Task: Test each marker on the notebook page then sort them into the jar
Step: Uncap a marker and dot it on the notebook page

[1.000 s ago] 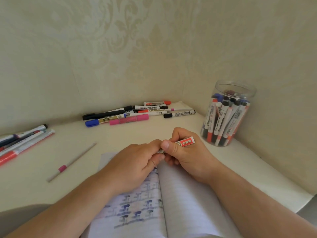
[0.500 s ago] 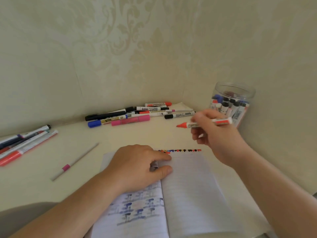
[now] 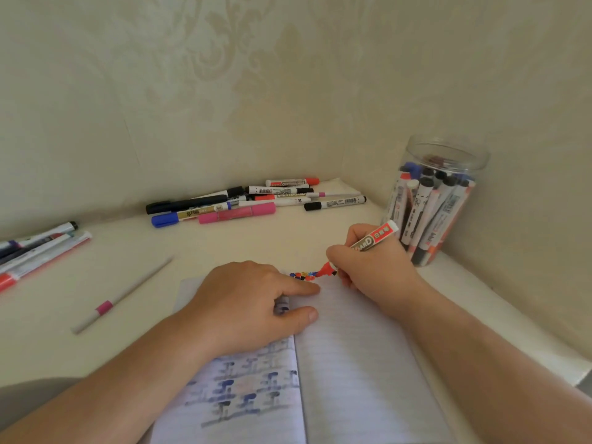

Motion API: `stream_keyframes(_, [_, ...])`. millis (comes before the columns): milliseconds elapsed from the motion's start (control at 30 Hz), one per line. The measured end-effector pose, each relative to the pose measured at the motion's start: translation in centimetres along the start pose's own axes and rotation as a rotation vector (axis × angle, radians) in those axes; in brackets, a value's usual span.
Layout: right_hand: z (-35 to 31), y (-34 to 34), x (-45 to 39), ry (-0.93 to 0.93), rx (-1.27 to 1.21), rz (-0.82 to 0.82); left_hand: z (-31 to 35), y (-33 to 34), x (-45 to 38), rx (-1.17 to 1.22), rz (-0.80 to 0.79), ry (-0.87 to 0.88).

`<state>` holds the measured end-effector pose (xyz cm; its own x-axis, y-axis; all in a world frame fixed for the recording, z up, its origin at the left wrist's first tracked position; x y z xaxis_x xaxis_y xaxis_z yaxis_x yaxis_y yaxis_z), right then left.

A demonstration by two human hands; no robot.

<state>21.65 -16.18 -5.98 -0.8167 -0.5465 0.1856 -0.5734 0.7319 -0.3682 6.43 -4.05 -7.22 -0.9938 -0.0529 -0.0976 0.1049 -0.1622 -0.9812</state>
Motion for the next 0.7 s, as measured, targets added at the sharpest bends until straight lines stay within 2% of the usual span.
stream_keyframes(133, [0.21, -0.40, -0.18, -0.001, -0.009, 0.050, 0.17, -0.05, -0.45, -0.016, -0.021, 0.015])
stream_keyframes(700, [0.47, -0.07, -0.50, -0.022, 0.065, 0.058, 0.11, 0.04, -0.45, -0.010, -0.031, 0.015])
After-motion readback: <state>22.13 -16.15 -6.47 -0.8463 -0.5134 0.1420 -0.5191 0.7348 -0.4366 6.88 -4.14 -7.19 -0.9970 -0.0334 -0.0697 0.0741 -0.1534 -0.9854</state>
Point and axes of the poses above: each hand's wrist, its own x-axis away from the middle knuckle, its own y-axis out of the palm, z = x × y, the point moved 5 cm from there along -x, towards the middle knuckle, and after that the axes turned 14 degrees about y, right-handed, at the moved point
